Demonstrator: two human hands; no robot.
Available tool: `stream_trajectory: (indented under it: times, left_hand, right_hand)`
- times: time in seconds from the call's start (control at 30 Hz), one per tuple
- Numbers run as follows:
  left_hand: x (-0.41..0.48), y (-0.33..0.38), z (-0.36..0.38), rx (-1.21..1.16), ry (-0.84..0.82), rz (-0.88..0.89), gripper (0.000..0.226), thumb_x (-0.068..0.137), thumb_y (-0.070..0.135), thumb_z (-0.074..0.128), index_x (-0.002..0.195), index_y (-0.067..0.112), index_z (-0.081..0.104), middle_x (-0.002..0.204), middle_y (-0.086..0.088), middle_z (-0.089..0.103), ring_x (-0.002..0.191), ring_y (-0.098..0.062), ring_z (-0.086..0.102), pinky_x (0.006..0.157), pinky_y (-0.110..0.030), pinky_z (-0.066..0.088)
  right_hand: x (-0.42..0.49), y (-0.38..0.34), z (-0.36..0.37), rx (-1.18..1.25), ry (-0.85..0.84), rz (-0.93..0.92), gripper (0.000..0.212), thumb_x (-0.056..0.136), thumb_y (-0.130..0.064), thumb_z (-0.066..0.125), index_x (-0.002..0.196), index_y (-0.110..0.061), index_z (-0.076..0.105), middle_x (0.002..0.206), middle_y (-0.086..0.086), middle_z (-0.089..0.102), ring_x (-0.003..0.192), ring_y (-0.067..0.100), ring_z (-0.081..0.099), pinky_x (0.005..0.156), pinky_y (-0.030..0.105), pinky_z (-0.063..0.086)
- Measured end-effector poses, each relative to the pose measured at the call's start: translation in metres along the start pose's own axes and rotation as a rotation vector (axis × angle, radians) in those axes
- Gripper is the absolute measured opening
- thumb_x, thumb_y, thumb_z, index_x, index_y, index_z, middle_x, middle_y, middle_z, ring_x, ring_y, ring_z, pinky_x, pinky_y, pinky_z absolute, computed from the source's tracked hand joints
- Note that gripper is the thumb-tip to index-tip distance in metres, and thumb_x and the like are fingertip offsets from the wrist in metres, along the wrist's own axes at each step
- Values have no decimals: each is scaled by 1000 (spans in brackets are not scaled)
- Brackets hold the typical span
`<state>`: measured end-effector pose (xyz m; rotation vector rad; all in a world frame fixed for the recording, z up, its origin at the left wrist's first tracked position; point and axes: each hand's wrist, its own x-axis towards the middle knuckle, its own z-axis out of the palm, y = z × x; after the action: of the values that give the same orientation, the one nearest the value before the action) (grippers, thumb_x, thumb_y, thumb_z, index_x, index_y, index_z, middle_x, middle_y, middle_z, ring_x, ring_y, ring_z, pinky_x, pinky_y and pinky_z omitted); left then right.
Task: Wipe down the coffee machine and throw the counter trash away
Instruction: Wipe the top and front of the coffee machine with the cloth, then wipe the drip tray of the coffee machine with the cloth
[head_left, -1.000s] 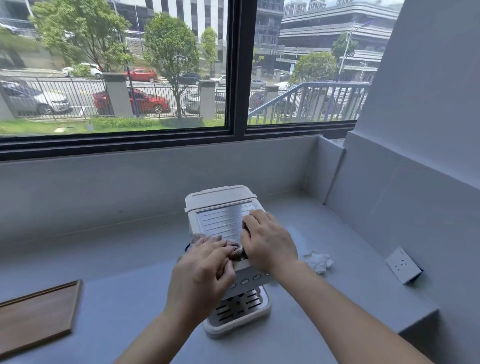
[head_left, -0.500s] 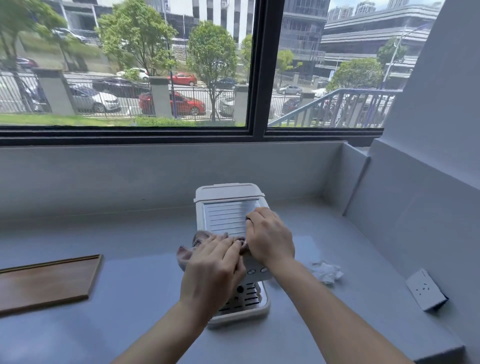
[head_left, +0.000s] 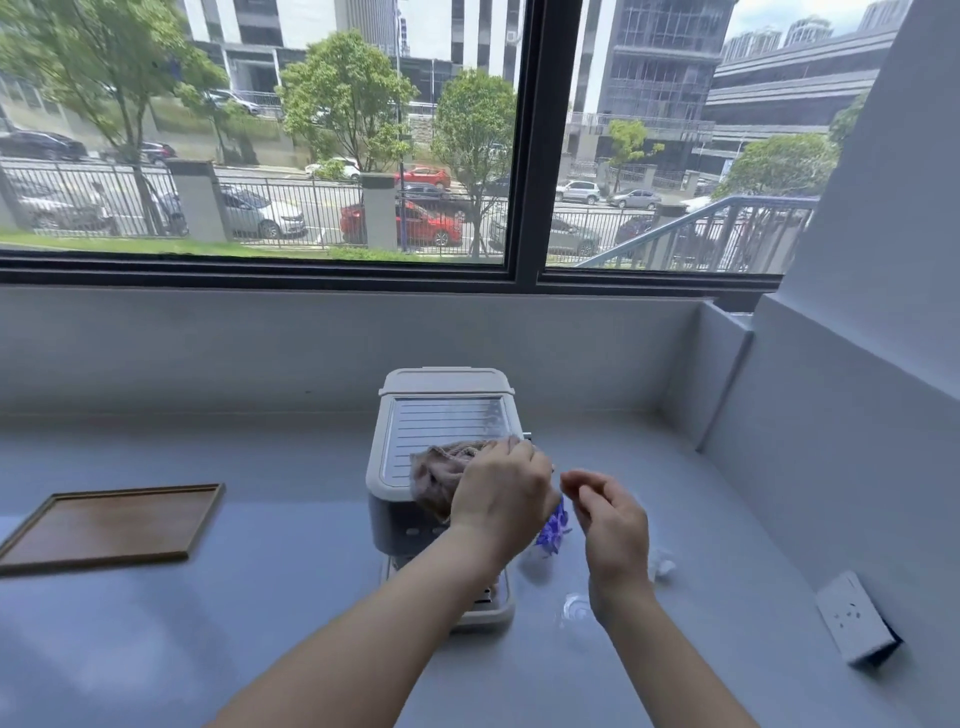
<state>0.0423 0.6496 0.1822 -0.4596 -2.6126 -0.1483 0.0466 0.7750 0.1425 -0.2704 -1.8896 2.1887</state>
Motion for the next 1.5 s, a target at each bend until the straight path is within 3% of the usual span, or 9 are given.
stream_trajectory:
  times: [0.13, 0.27, 0.47, 0.67, 0.83, 1.03, 1.17, 1.33, 1.5]
  left_hand:
    - [13, 10, -6, 136, -139, 52, 18, 86, 23, 49, 83, 13, 64, 85, -11, 68, 83, -31, 62, 68, -36, 45]
    - [6, 4, -21, -385, -8, -282, 24, 79, 40, 47, 67, 21, 54, 66, 3, 66, 67, -19, 59, 56, -31, 30]
    - [-29, 31, -41, -1204, 45, -656, 16, 75, 27, 55, 73, 21, 69, 66, 2, 70, 62, -16, 65, 62, -41, 56]
    - [-47, 32, -40, -1529, 126, -733, 14, 92, 9, 58, 85, 14, 70, 73, -8, 71, 68, -18, 68, 63, -28, 55]
    - [-65, 35, -33, -1764, -5, -666, 20, 78, 2, 60, 95, 8, 68, 86, -15, 73, 82, -27, 72, 67, -33, 57]
    - [-107, 14, -7, -1307, -55, -531, 31, 77, 19, 61, 105, 30, 69, 104, -1, 70, 98, -19, 67, 80, -35, 56]
    - [-160, -20, 35, -722, -111, -384, 30, 84, 22, 61, 113, 31, 64, 116, 15, 57, 112, -5, 53, 94, -26, 45]
    - [-216, -56, 79, -377, -193, -518, 35, 88, 24, 61, 123, 29, 59, 120, 12, 51, 113, -15, 52, 89, -29, 44]
    - [-223, -76, 117, -244, -125, -558, 45, 91, 35, 54, 132, 16, 49, 125, -1, 52, 112, -23, 53, 88, -34, 48]
  right_hand:
    - [-14, 0, 0, 0, -105, 24, 33, 93, 3, 51, 93, -18, 76, 94, 6, 77, 99, 29, 68, 89, 42, 55]
    - [-24, -11, 2, 48, -170, 0, 26, 91, -5, 59, 106, -20, 74, 102, 4, 76, 104, 28, 68, 95, 44, 53]
    - [-46, -25, -4, 155, -462, 26, 48, 83, -14, 52, 128, -28, 62, 115, 5, 72, 103, 20, 69, 74, 26, 54]
    - [-79, -14, -20, 62, -672, 35, 82, 77, -60, 74, 144, -57, 28, 150, -21, 44, 129, 16, 55, 84, 52, 58]
    - [-85, 1, -17, 46, -532, -32, 74, 87, -19, 75, 146, -42, 38, 141, -9, 57, 127, 15, 57, 98, 45, 53]
    - [-79, 17, -30, 23, -351, 40, 43, 78, -22, 79, 118, -30, 68, 105, 5, 75, 98, 30, 72, 81, 49, 59]
    - [-67, 39, -48, -97, -320, 76, 36, 81, -8, 76, 105, -34, 73, 101, -5, 76, 97, 14, 71, 80, 22, 56]
    - [-58, 73, -61, -212, -335, 166, 39, 82, -8, 75, 106, -38, 71, 100, -11, 75, 91, 5, 70, 73, 15, 53]
    - [-54, 106, -57, -298, -395, 188, 43, 82, -12, 77, 111, -43, 68, 99, -12, 74, 94, 12, 70, 91, 38, 56]
